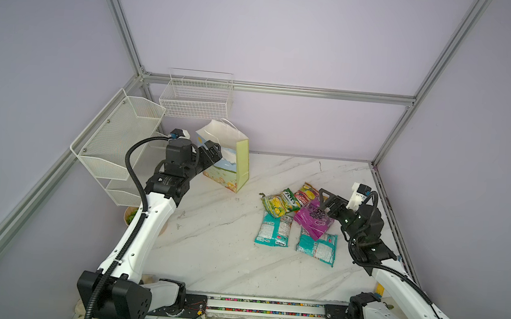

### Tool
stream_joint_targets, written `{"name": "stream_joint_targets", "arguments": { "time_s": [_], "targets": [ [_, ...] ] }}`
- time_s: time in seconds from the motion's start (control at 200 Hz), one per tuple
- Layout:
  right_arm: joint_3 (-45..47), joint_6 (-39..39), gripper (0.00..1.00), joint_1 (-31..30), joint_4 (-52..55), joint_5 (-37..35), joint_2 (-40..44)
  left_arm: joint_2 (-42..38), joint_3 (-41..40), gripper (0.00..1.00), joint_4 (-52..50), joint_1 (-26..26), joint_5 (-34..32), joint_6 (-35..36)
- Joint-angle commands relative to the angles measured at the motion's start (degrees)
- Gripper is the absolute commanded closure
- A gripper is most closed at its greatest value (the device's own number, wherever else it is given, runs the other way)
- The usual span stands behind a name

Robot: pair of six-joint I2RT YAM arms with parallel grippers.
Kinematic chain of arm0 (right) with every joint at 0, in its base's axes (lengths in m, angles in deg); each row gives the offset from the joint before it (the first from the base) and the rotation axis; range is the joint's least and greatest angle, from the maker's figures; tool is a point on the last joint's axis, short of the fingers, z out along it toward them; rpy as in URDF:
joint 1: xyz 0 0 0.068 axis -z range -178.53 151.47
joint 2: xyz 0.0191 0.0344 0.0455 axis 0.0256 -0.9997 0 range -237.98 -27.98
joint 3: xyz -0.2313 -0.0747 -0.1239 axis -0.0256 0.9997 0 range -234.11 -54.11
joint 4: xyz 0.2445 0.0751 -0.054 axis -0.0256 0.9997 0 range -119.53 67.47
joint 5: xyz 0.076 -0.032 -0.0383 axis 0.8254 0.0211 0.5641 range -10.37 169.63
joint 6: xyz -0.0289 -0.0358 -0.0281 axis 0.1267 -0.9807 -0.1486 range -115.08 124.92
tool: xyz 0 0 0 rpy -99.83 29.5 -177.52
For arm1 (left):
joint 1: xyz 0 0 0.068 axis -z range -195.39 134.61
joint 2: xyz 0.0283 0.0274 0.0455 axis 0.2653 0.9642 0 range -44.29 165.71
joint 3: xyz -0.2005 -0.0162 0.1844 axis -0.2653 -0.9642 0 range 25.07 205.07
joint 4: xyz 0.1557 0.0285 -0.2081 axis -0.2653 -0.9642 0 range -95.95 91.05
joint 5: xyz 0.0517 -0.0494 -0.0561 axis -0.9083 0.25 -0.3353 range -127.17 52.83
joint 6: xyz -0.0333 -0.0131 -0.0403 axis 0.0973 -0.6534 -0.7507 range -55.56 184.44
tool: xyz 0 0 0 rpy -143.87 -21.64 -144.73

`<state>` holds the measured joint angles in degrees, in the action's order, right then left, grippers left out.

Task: Place the snacks into the paper bag
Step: Pick up the paper bag from the top-left of the table.

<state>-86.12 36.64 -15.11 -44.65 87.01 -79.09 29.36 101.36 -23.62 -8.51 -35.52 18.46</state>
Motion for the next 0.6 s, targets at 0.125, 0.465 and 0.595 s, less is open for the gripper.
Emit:
{"name": "stream_joint_targets", "arguments": {
  "time_s": [0.125,0.465,0.595],
  "targets": [
    [-2.26,0.89,0.03,-0.35,6.97,5.63,2.60,3.44,7.88,0.02,1.48,0.24,-1.52,-0.56],
    [0.85,24.93,0.03,-0.37,-0.93,20.62,-3.69,5.19,9.81,0.03,1.48,0.50,-1.65,-2.78],
    [7.71,30.67,0.03,-0.47,-13.67,22.90,-0.95,6.25,11.47,0.04,0.73,1.47,-2.91,-2.90]
  ]
}}
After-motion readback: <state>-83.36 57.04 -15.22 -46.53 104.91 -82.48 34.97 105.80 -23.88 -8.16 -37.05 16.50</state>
